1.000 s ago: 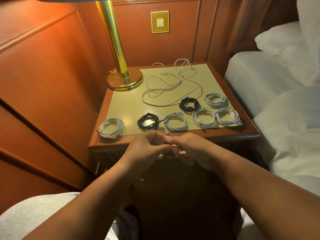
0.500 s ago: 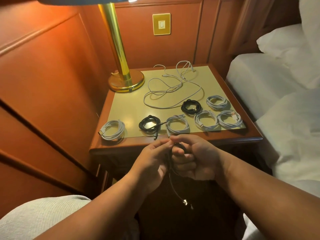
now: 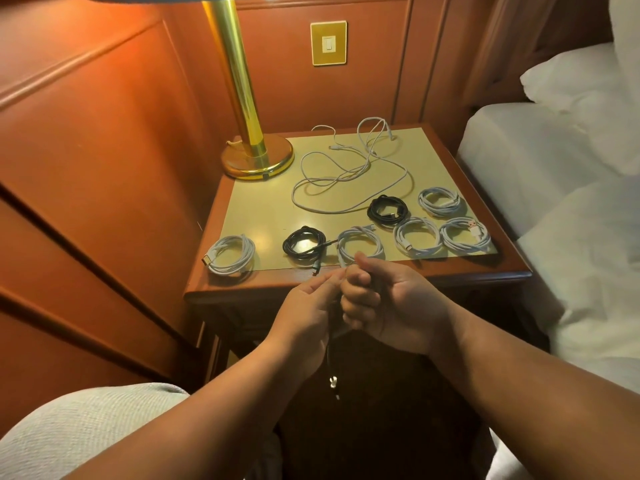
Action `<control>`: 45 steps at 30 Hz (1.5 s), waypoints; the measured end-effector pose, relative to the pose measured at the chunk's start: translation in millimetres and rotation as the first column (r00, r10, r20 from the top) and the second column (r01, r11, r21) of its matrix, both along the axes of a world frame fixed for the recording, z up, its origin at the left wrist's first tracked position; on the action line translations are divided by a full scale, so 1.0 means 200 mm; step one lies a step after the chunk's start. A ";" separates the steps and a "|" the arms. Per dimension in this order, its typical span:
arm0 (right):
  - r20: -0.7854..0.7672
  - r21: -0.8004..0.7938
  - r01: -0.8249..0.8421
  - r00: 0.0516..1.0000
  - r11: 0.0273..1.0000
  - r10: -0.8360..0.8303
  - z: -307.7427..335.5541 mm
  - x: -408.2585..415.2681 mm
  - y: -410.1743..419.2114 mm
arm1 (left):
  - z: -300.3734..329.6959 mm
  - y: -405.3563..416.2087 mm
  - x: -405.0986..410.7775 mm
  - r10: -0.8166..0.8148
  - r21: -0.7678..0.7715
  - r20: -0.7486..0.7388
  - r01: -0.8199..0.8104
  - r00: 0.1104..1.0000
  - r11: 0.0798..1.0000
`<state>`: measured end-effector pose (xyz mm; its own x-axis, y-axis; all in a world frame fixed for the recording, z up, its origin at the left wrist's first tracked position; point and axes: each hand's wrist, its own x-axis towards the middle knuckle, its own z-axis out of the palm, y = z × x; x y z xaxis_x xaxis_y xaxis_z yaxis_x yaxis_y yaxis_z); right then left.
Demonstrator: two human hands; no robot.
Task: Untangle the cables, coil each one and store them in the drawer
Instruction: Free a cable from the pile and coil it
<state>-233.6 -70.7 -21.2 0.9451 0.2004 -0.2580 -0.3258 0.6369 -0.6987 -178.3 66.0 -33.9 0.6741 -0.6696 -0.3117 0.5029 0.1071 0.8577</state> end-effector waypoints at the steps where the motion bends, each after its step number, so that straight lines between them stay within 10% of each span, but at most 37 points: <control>1: 0.015 -0.007 0.052 0.999 0.999 -0.052 0.00 0.00 0.00 | -0.01 0.00 -0.01 -0.009 0.029 0.008 0.009 1.000 1.000; 12: 0.174 -0.265 0.180 0.975 0.947 -0.137 0.00 -0.01 0.00 | -0.03 0.01 0.00 -0.121 0.139 0.051 0.112 0.991 0.984; 24: 0.087 0.022 0.321 0.943 0.947 -0.322 0.03 0.00 -0.03 | -0.04 -0.01 0.00 0.025 -0.041 -0.248 -0.037 0.968 0.998; 37: 0.014 0.188 0.263 0.963 0.946 -0.270 0.02 0.00 -0.03 | -0.05 -0.01 -0.03 0.178 0.032 0.283 -0.195 0.943 0.980; 45: 0.139 0.144 0.091 0.984 0.985 -0.112 -0.01 0.02 -0.06 | -0.04 0.00 -0.05 0.071 0.017 0.260 -0.078 0.963 0.997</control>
<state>-230.6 -82.5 -23.1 0.9878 0.1253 -0.0930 -0.1557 0.7543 -0.6378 -187.8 65.3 -41.7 0.7818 -0.6081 -0.1375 0.2551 0.1107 0.9606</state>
